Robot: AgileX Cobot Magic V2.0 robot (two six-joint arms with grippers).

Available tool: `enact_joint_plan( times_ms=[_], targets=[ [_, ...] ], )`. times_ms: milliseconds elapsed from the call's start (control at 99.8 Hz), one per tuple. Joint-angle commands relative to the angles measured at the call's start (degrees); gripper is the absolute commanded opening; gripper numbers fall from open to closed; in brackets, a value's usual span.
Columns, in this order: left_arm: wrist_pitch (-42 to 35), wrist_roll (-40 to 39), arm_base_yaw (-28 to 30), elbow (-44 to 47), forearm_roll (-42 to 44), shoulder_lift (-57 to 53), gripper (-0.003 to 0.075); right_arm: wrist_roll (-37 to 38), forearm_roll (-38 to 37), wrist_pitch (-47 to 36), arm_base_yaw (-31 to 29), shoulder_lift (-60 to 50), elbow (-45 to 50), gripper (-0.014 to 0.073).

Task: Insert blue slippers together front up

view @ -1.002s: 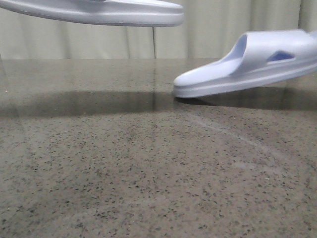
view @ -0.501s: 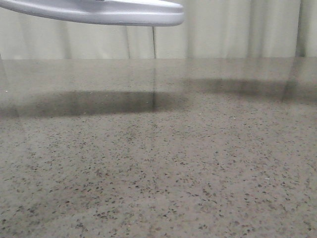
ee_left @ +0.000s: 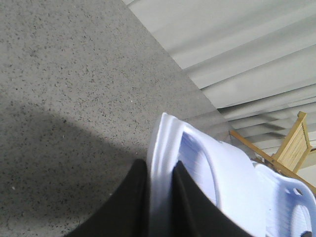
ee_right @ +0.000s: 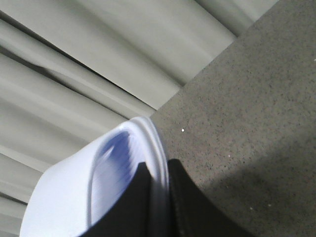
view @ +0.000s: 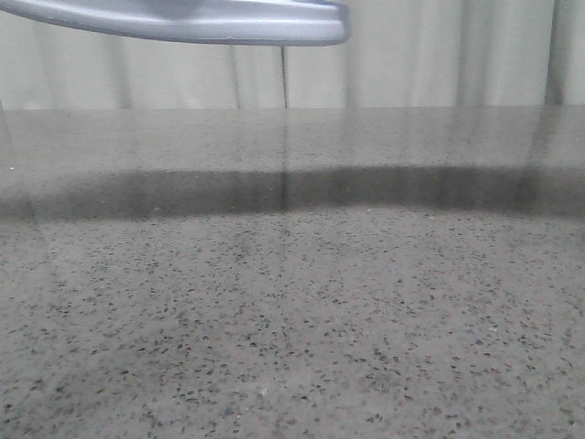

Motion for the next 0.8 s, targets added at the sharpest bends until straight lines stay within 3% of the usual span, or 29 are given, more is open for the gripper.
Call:
enact_joint_plan(
  times_ms=[0,220,471,791],
  targets=[
    [1.76,0.05,-0.95,-1.55,-4.49,-1.17,0.0016,0.33,0.09,-1.54,0.07,-0.43,-2.39,-0.0107],
    [2.22,0.05,-4.98,-1.55,-4.72,-1.17,0.0016,0.23,0.40,-1.17,4.40,-0.43,-2.39,-0.0107],
    [3.46,0.05,-5.51,-1.55,-5.68,-1.17,0.0016,-0.44,0.40,-1.78,10.87,-0.31,-2.39,-0.0107],
    [7.17,0.05,-5.51,-1.55,-9.39,-1.17,0.0016,-0.44,0.40,-2.06,11.41,-0.24,-2.39,-0.0107]
  ],
)
